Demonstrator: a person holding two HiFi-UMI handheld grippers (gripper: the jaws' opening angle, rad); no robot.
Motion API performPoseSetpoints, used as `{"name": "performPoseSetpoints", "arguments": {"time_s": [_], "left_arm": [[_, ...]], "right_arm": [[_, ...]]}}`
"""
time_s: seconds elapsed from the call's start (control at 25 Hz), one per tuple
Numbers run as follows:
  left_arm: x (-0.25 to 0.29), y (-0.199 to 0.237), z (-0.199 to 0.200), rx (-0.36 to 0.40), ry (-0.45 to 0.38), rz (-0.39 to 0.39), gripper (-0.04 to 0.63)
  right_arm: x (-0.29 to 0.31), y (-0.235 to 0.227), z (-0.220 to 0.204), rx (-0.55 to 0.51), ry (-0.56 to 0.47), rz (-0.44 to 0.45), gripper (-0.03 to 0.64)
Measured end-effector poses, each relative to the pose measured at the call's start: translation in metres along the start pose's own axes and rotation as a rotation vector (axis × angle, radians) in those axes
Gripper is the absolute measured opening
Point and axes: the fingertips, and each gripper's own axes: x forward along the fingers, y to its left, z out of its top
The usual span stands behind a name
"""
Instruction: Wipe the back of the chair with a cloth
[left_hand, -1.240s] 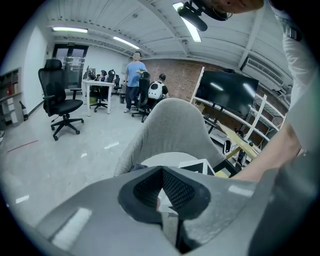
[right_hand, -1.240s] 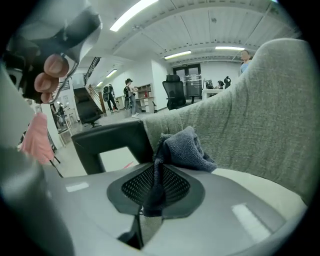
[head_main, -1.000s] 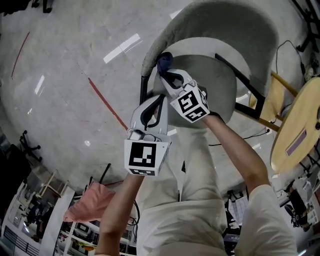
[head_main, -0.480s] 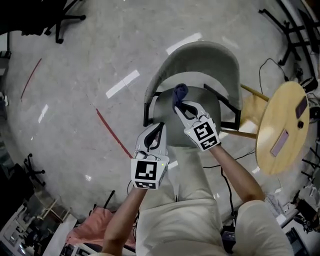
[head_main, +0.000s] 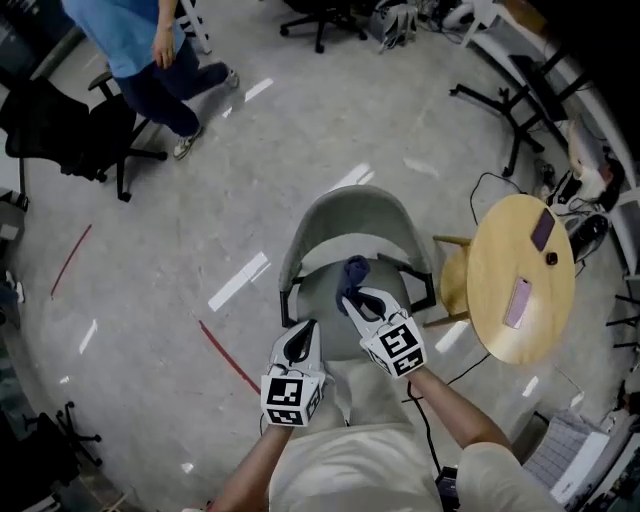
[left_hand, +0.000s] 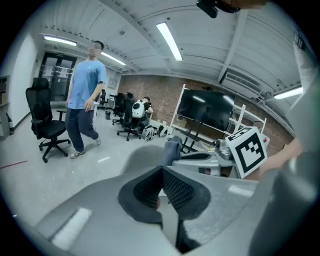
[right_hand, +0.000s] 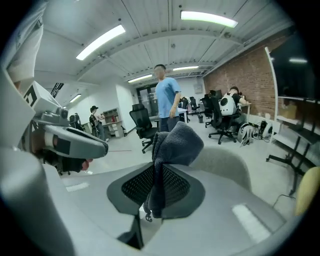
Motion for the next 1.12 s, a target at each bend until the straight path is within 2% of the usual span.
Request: {"name": "performPoseSetpoints", "arguments": {"time_s": [0.16,0.32,0.56,0.68,0.8,0.96,1.12], "left_arm": [[0.000,-0.024,0.032,0.041,-0.028,-0.048,0.001],[-0.008,-0.052,0.039,0.082,-0.053,-0.098,0.001],[-0.042,-0.093,0.072,0.143,-0.094,-0.148,0.001],[-0.065,-0.104,0.083,0.172,-0.126,-0.158,0.001],[-0.085,-0.112,0.086,0.172,-0.158,-0.155,0.001],[-0.101,-0.118,0.082,0.171,-0.184,-0.160,0.001],[-0.120,-0.121,0.068,0.161,-0.201,-0.148,0.001]], "right_arm": [[-0.045,0.003,0.036,-0.007,-0.066,-0.040,0.061],[-0.084,0.016,0.042,-0.002,-0.124,-0.073,0.061],[-0.146,0.036,0.087,-0.015,-0.221,-0.122,0.063],[-0.162,0.052,0.095,-0.027,-0.245,-0.137,0.063],[-0.171,0.064,0.091,-0.069,-0.237,-0.196,0.064],[-0.185,0.076,0.091,-0.030,-0.297,-0.236,0.064],[-0.200,0.094,0.094,-0.061,-0.328,-0.295,0.061]]}}
